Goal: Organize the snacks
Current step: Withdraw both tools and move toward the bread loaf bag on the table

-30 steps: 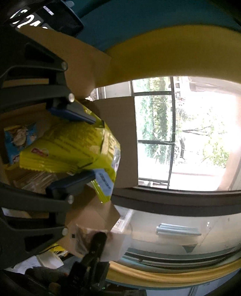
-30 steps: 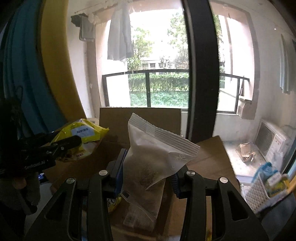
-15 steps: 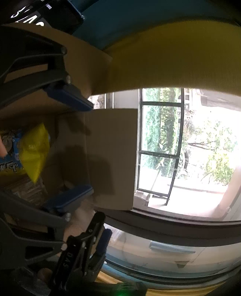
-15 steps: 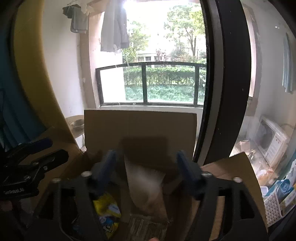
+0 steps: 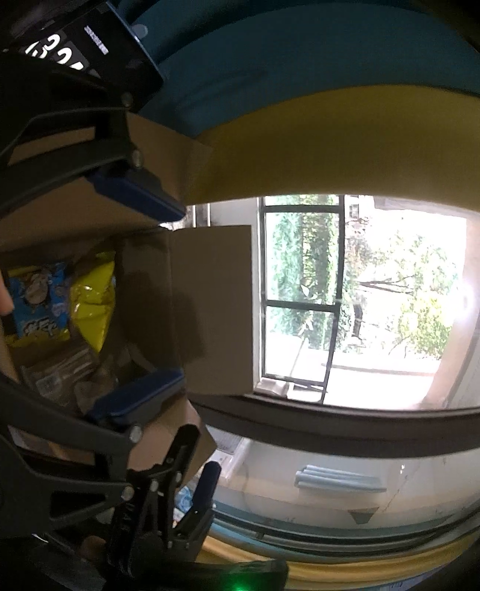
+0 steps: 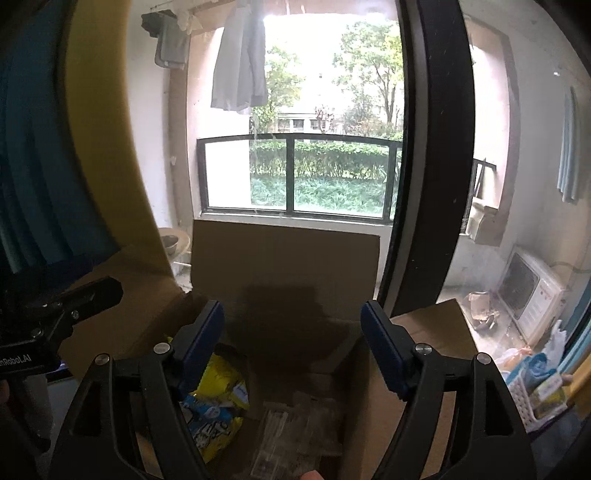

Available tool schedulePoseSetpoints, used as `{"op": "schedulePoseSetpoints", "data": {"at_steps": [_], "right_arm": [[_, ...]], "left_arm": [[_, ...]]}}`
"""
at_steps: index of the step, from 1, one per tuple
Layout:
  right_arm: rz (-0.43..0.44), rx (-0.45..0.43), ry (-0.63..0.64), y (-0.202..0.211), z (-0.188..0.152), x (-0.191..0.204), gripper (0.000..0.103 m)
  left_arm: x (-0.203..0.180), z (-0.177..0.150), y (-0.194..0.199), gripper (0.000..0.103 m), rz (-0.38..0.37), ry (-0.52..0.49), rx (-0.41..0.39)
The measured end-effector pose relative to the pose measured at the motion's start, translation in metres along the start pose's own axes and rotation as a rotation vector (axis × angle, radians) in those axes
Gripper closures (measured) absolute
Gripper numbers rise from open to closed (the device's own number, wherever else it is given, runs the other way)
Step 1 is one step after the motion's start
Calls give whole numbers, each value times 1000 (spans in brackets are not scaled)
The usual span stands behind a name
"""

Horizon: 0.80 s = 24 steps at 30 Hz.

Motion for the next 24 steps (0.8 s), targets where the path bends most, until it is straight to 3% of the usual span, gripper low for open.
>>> {"op": "schedulePoseSetpoints", "data": {"at_steps": [24], "right_arm": [[8, -64, 3, 136, -20, 33, 24]], "left_arm": [[-37, -27, 128, 19, -74, -72, -45]]}}
Point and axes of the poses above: each gripper's, at about its wrist camera, not at the fingertips, and y roughly against the way its jaws point, x to its left, z to its top, the point moved 3 cm from there along -y, roughly the way its jaws point, and after that the axes turned 6 degrees about y, right-handed, at the moved point
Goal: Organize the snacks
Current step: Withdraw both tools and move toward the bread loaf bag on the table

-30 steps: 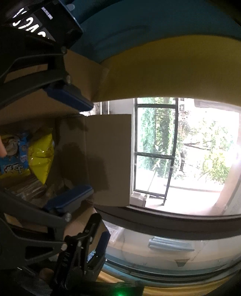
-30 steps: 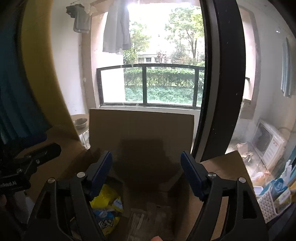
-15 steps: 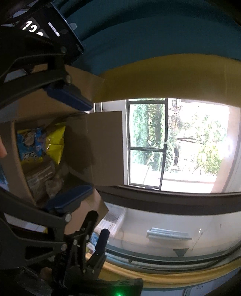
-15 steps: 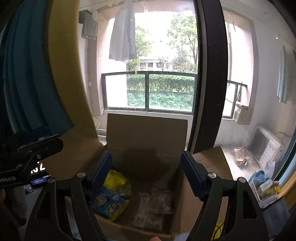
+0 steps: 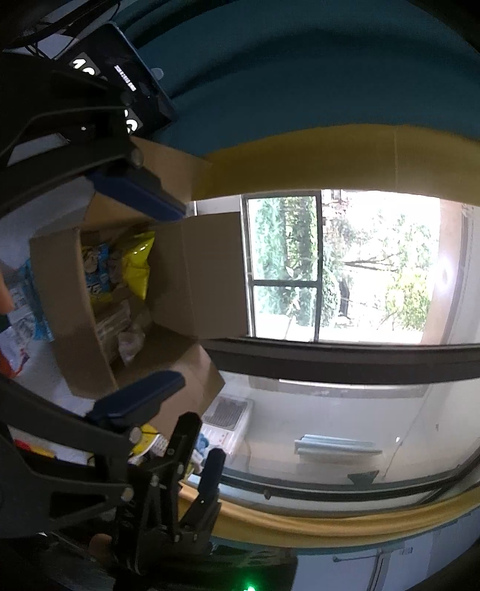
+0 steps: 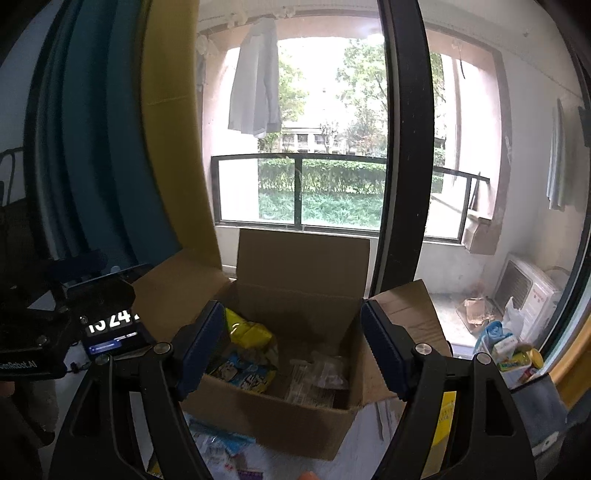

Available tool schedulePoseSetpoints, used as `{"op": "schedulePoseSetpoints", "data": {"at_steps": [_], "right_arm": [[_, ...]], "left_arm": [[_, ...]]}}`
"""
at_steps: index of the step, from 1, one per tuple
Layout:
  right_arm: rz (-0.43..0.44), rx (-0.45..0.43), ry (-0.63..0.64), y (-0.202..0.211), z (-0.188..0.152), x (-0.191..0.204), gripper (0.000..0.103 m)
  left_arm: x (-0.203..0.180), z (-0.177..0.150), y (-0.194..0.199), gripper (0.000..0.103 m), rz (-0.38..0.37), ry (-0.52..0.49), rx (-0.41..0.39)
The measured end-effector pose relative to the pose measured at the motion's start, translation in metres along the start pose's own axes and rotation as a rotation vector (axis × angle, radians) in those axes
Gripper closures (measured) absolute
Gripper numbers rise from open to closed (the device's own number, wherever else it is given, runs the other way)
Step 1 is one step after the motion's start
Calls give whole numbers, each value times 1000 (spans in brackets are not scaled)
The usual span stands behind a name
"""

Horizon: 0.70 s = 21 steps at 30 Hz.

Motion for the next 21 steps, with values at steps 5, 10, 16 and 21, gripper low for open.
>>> {"op": "schedulePoseSetpoints", "data": {"at_steps": [5, 10, 16, 21], "right_arm": [[7, -6, -26, 24, -14, 6, 24], [13, -5, -34, 45, -29, 17, 24], [22, -3, -21, 73, -45, 34, 24], [28, 5, -15, 92, -59, 51, 24]], "left_arm": [[-5, -9, 18, 18, -16, -18, 8], [-7, -22, 37, 18, -21, -26, 16], [-4, -47, 61, 18, -17, -14, 32], [8, -70, 81, 18, 1, 20, 46]]}}
Point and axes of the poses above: each gripper's, at about its wrist camera, not at the fingertips, and y roughly against the way its jaws point, x to its left, z to its top, the point moved 3 cm from there along -y, roughly the way its jaws point, and after that the axes turned 6 degrees about y, right-handed, at the moved point
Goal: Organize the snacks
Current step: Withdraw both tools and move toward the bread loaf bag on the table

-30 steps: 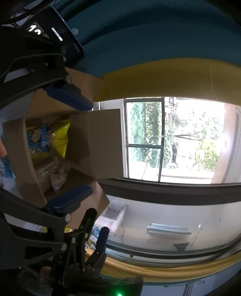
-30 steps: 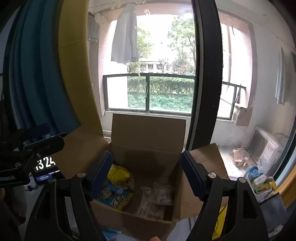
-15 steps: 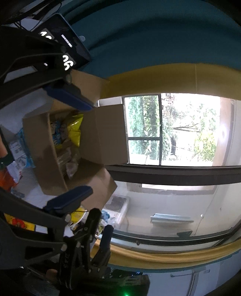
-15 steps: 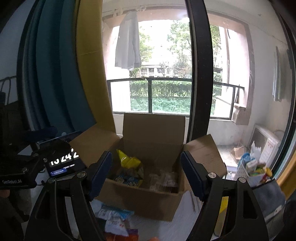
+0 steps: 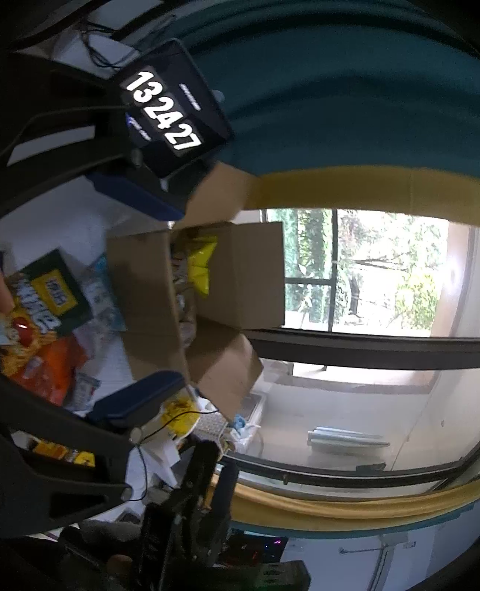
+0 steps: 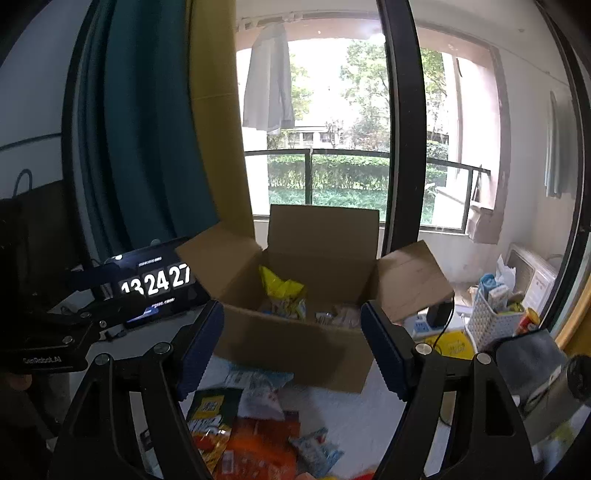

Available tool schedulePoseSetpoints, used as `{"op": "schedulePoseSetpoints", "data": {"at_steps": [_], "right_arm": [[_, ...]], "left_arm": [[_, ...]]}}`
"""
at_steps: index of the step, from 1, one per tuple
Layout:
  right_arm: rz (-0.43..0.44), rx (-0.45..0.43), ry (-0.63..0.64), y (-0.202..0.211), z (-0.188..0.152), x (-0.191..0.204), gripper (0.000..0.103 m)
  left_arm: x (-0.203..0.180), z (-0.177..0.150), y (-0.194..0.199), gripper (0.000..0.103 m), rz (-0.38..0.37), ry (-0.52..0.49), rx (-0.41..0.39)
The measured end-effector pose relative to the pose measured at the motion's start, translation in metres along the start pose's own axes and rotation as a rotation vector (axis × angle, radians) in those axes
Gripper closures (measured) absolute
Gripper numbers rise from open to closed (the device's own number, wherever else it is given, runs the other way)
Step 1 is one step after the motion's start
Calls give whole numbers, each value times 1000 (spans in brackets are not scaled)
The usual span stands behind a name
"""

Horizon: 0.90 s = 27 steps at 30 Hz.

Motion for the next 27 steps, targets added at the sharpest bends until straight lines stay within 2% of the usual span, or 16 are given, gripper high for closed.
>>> {"op": "schedulePoseSetpoints", "data": {"at_steps": [12, 17, 22, 27], "right_arm": [[63, 70, 33, 21, -46, 53, 24], [97, 89, 28, 28, -61, 73, 20], [172, 143, 18, 30, -81, 97, 17], [236, 223, 18, 26, -109, 122, 15]], "left_arm": [[38, -62, 61, 18, 69, 97, 12], [46, -80, 77, 18, 77, 125, 12], [55, -102, 96, 18, 110, 150, 4], [70, -127, 108, 18, 141, 185, 34]]}}
Point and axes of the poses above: each gripper's, at about its wrist camera, not at the fingertips, and y roughly against the way its jaws point, x to its left, z to its top, the point moved 3 cm from there along -y, roughly the way its jaws point, and after that the axes turned 6 degrees about y, right-handed, at the moved point
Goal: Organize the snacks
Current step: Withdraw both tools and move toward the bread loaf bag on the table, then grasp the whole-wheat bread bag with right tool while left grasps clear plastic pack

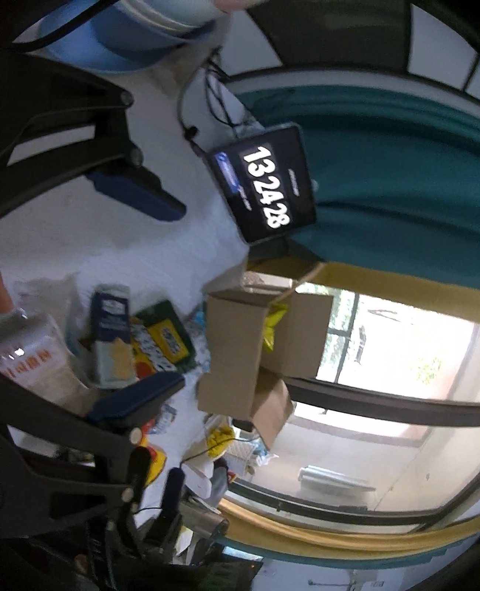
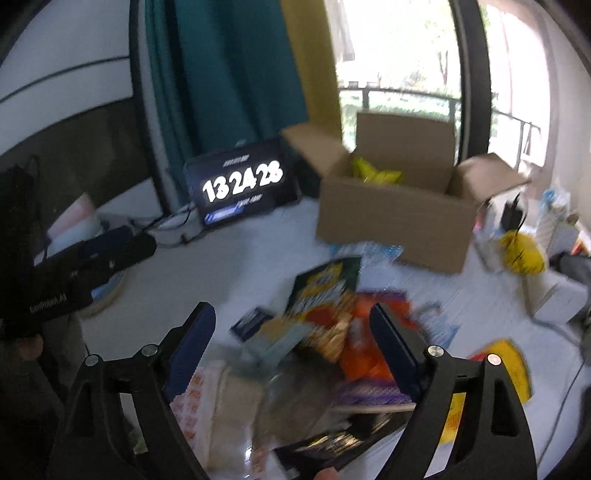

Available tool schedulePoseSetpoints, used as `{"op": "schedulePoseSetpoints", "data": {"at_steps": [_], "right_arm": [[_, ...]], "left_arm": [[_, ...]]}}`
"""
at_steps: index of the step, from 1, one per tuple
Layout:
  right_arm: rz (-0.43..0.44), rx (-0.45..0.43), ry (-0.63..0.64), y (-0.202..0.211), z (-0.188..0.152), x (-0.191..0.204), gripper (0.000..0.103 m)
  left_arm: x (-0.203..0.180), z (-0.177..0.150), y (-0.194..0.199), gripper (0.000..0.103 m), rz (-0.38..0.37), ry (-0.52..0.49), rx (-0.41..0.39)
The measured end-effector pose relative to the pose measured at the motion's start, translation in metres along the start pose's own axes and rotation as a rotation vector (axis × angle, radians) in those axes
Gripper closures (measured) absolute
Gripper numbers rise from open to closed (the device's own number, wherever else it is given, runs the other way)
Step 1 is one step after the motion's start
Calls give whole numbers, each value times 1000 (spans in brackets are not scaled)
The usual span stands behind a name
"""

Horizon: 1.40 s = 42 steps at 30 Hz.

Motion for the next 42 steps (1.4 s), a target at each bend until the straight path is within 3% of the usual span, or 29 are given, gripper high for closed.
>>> {"op": "schedulePoseSetpoints", "data": {"at_steps": [18, 24, 30, 36, 42], "right_arm": [[128, 220, -39, -49, -66, 61, 14], [112, 278, -7, -64, -76, 71, 11], [103, 288, 38, -69, -79, 75, 10], [159, 271, 15, -64, -77, 71, 27], [173, 187, -4, -33, -64, 61, 29]], "left_arm": [[54, -69, 1, 18, 77, 120, 131], [62, -78, -3, 18, 93, 138, 155], [60, -82, -9, 18, 89, 135, 178], [52, -85, -14, 18, 88, 124, 203], [41, -86, -20, 18, 85, 115, 229]]}}
Point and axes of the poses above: each gripper's, at about its wrist camera, not at the fingertips, and y roughly against the way its jaws point, x to its left, z to its top, the point moved 3 cm from there along -y, roughly the way its jaws point, and after that the axes turned 6 degrees about y, right-handed, at the moved point
